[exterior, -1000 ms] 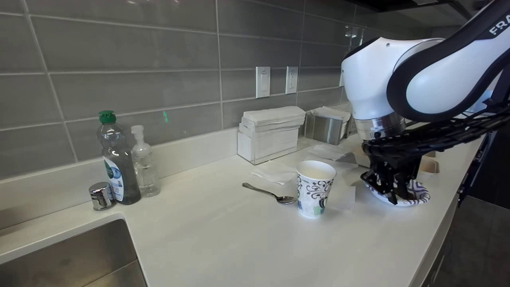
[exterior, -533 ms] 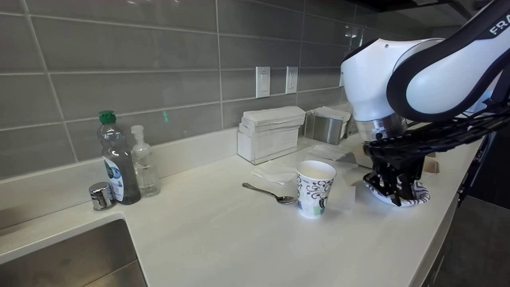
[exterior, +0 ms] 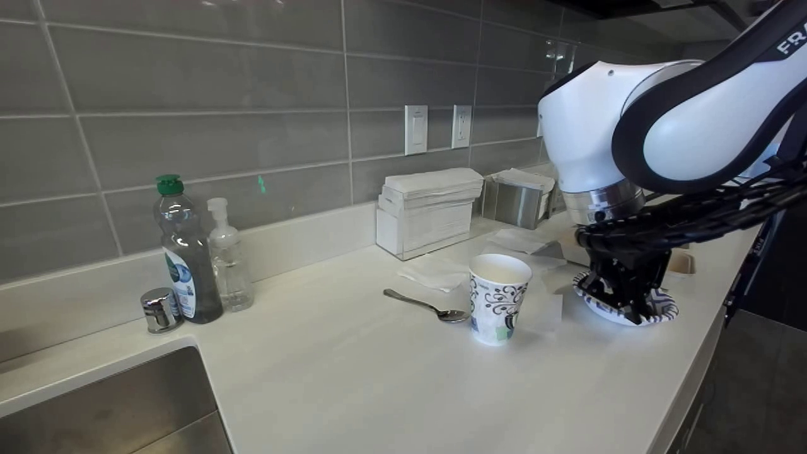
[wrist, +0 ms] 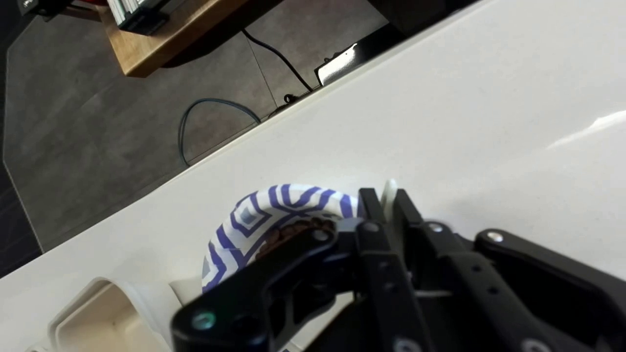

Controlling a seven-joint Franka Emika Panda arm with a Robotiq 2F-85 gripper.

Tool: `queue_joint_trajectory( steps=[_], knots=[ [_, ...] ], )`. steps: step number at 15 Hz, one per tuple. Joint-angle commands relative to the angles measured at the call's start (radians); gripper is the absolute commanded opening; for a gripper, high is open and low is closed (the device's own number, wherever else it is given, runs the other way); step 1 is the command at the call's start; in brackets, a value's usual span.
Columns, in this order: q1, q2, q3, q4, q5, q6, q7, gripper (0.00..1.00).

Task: Use the white knife to stir the contents in the black and white bowl on the left.

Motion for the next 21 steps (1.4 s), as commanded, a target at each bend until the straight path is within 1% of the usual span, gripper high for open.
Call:
queue_joint_trajectory(
  steps=[1,3,4,5,8,12,14,16,20,21],
  knots=[
    [0.016,0.006,-0.014,0.006,0.002,-0.024,0.017,0.06],
    [0.015,0.004,-0.016,0.007,0.004,-0.027,0.016,0.00],
    [0.015,0.002,-0.017,0.007,0.004,-0.028,0.016,0.02],
    [0.015,0.000,-0.019,0.008,0.005,-0.030,0.016,0.01],
    [0.016,-0.016,-0.022,0.007,0.012,-0.032,0.010,0.01],
    [0.017,-0.062,-0.026,0.011,0.046,-0.052,-0.012,0.01],
    [0.018,-0.083,-0.038,0.022,0.111,-0.091,-0.064,0.01],
    [0.007,-0.124,-0.067,0.030,0.201,-0.131,-0.132,0.01],
    [-0.027,-0.217,-0.147,0.078,0.367,-0.290,-0.284,0.01],
    [-0.043,-0.230,-0.165,0.090,0.389,-0.330,-0.296,0.01]
  ],
)
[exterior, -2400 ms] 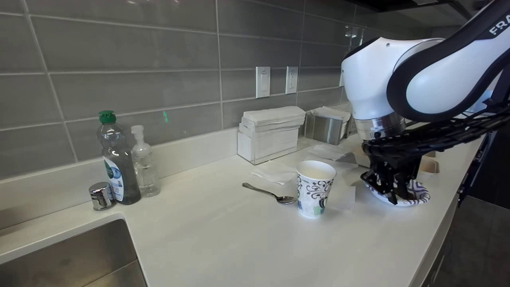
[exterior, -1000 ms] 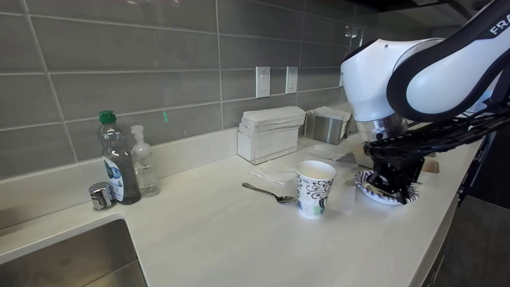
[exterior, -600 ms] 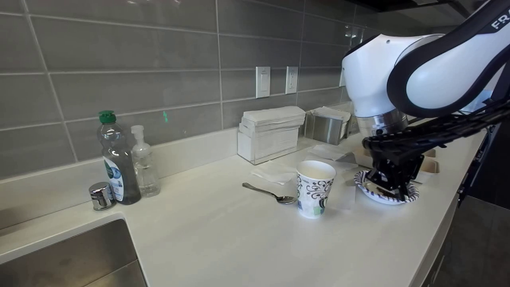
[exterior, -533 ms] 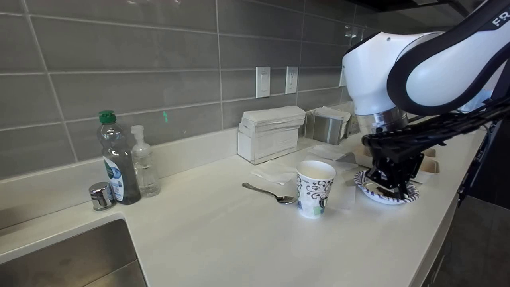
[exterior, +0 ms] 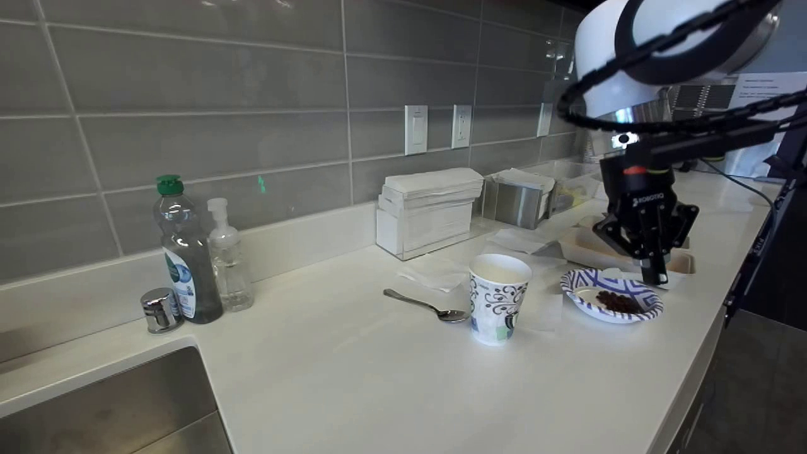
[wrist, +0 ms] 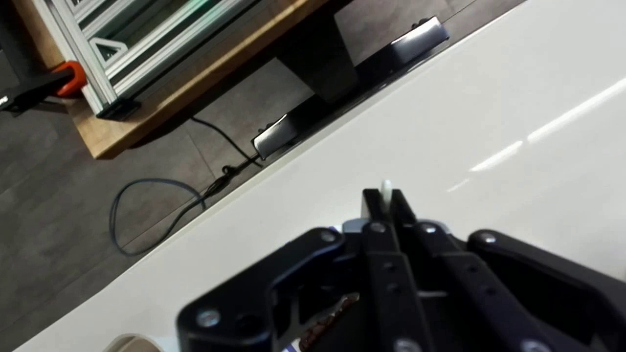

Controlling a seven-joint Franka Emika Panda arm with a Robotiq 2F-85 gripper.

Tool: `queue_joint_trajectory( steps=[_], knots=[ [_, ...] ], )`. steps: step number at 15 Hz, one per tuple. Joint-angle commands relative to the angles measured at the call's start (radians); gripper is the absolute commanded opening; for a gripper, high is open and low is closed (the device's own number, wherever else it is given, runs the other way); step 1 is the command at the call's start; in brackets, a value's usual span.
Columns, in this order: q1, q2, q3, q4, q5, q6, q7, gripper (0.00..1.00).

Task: Use the white knife to stir the contents in the black and white bowl on the left.

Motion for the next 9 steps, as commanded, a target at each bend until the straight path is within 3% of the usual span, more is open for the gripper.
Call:
queue_joint_trajectory(
  steps=[1,8,9],
  knots=[
    [-0.051,-0.073,-0.066,0.036,0.111,-0.145,-0.096,0.01],
    [-0.170,-0.018,-0.202,0.121,0.262,-0.275,-0.168,0.01],
    [-0.163,-0.065,-0.162,0.092,0.211,-0.245,-0.144,0.01]
  ],
)
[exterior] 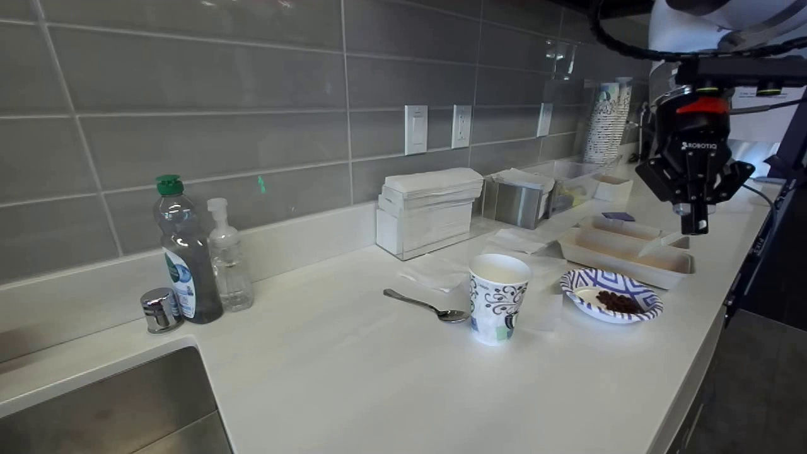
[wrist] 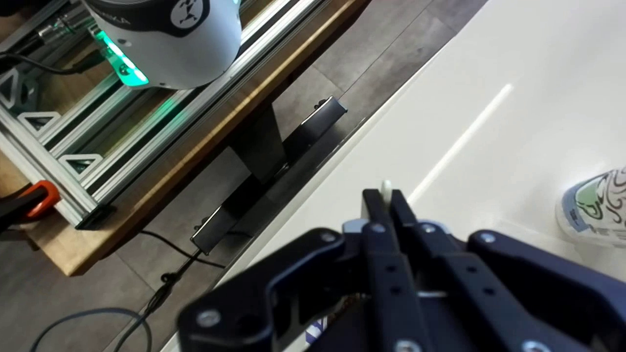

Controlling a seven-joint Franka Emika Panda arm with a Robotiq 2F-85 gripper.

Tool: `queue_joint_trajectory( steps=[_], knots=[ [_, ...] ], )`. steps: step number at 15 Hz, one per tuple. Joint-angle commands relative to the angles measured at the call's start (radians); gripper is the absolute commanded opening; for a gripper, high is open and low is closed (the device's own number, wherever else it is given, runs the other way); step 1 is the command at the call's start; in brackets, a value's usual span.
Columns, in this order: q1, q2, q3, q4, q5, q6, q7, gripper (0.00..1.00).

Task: Use the white knife to stir the contents in the black and white bowl on the left.

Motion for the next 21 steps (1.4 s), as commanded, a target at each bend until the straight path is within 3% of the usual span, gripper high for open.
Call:
queue_joint_trajectory(
  steps=[1,5,9,14,21],
  knots=[
    [-0.032,0.007,0.011,0.003,0.007,-0.003,-0.013,0.05],
    [-0.031,0.019,0.028,0.010,0.013,-0.016,-0.003,0.01],
    [-0.042,0.091,-0.001,0.056,0.038,-0.088,-0.020,0.01],
    [-0.071,0.198,-0.071,0.121,0.142,-0.173,-0.081,0.01],
    [-0.098,0.336,-0.120,0.165,0.293,-0.184,-0.145,0.01]
  ],
)
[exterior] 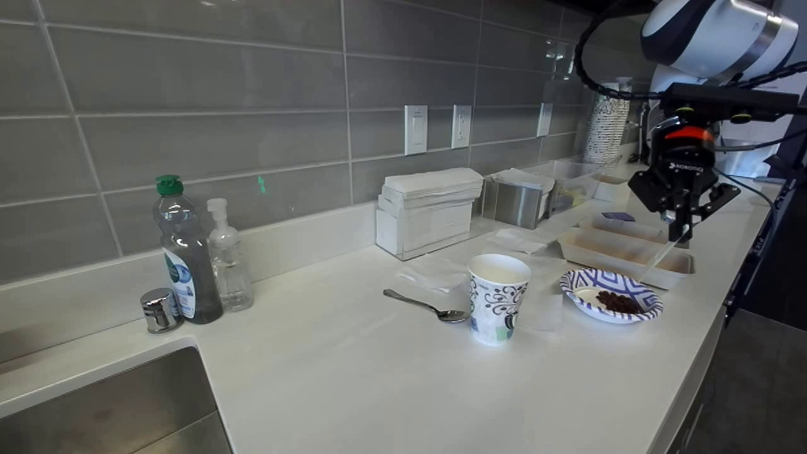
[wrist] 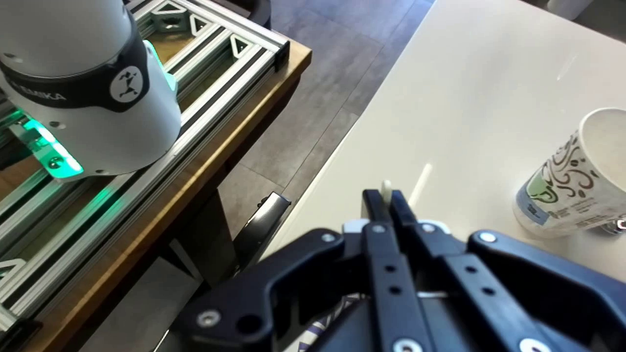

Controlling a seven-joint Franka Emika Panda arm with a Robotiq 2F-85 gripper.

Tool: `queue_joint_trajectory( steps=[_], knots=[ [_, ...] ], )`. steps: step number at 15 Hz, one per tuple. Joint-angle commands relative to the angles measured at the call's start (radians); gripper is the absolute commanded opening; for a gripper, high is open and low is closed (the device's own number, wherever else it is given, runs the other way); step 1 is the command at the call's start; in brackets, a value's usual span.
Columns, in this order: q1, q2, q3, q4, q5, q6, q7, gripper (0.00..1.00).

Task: Use the white knife to stir the contents in the black and white bowl on the left.

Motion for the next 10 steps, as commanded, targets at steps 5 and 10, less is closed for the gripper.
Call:
queue_joint_trajectory(
  steps=[5,10],
  knots=[
    [-0.016,0.151,-0.016,0.064,0.145,-0.082,-0.046,0.01],
    [-0.018,0.213,-0.018,0.083,0.148,-0.124,-0.027,0.01]
  ],
)
